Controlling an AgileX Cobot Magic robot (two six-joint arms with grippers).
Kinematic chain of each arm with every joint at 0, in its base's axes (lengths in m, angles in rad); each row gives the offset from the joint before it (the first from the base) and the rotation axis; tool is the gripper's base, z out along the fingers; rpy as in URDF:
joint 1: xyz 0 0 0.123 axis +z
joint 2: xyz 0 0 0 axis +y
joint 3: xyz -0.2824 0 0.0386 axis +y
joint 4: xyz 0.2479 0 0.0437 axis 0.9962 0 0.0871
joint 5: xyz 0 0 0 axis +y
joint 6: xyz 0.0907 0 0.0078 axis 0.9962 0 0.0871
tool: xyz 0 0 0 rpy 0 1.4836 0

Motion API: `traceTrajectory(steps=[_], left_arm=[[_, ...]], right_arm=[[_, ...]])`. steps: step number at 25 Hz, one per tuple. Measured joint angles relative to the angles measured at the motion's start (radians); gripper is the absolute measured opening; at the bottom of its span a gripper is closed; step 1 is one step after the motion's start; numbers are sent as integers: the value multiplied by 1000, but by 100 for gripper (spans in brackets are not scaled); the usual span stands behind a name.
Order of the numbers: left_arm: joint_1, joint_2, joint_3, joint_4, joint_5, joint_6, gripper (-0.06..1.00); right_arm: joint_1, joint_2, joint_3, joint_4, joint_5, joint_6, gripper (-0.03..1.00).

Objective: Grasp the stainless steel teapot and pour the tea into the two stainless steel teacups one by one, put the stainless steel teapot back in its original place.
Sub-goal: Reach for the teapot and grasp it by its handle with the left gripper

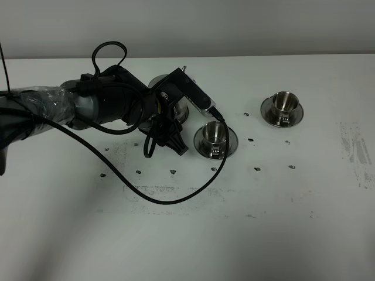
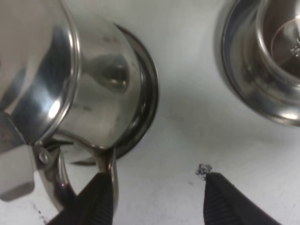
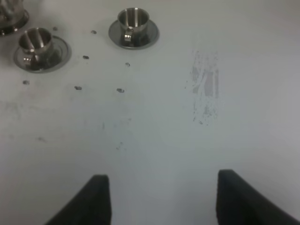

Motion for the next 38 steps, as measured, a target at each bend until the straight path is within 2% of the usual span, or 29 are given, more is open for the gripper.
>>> traceTrajectory(steps=[8, 12, 16, 25, 31, 38], left_arm=[[-5, -97, 1, -82, 99, -42, 44], [-8, -192, -36, -141, 292, -110, 44], [-8, -210, -172, -135, 520, -132, 44], [23, -84, -475, -143, 803, -137, 44], [54, 29, -564, -147, 813, -134, 44], [72, 111, -572, -196, 813, -109, 44]], right_arm=[[0, 0, 0, 0, 0, 0, 50], [0, 0, 0, 0, 0, 0, 50], [0, 0, 0, 0, 0, 0, 50], [0, 0, 0, 0, 0, 0, 50], [0, 0, 0, 0, 0, 0, 50], [0, 0, 0, 0, 0, 1, 50]])
